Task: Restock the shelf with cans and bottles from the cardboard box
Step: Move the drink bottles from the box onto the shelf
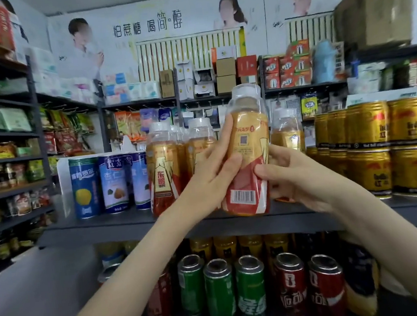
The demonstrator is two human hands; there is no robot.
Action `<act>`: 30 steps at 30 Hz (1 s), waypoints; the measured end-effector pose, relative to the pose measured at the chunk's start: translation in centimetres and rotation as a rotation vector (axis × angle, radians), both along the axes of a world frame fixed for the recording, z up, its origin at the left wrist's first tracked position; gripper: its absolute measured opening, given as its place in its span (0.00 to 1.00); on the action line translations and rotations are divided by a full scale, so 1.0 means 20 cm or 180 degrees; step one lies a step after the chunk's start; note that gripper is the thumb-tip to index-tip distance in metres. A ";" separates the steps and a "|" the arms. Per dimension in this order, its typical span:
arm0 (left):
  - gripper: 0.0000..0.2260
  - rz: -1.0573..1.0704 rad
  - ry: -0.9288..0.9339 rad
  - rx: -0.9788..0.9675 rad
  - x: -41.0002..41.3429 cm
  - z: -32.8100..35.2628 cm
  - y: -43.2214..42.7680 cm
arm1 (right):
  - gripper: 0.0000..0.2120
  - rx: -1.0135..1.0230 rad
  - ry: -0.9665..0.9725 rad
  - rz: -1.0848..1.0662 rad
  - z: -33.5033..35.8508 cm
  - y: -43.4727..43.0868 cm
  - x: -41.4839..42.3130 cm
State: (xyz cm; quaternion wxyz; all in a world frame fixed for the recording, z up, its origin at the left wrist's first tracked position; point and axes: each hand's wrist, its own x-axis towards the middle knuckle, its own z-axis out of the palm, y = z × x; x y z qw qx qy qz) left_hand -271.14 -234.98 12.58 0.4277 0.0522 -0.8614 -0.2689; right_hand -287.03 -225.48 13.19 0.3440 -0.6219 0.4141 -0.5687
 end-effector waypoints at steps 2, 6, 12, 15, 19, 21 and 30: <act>0.20 0.0862 0.0042 -0.0940 0.03 0.01 -0.06 | 0.25 -0.0047 0.0086 -0.0189 0.01 0.00 0.02; 0.23 0.2082 0.0382 -0.2077 0.05 -0.04 -0.26 | 0.30 -0.0129 0.0249 -0.1209 0.02 -0.13 0.03; 0.29 0.2784 -0.0376 -0.2411 0.05 -0.22 -0.40 | 0.37 -0.0022 0.1030 -0.2582 -0.07 -0.37 -0.02; 0.29 0.2861 -0.0429 -0.2481 0.04 -0.24 -0.41 | 0.36 0.0004 0.1185 -0.2869 -0.09 -0.44 -0.01; 0.29 0.2906 -0.0360 -0.2518 0.04 -0.22 -0.42 | 0.38 -0.0070 0.1639 -0.3068 -0.10 -0.51 0.02; 0.30 0.2902 -0.0389 -0.2513 0.04 -0.22 -0.42 | 0.40 -0.0083 0.1884 -0.3171 -0.10 -0.54 0.04; 0.31 0.2882 -0.0444 -0.2473 0.05 -0.24 -0.42 | 0.45 0.0138 0.2068 -0.3058 -0.11 -0.51 0.05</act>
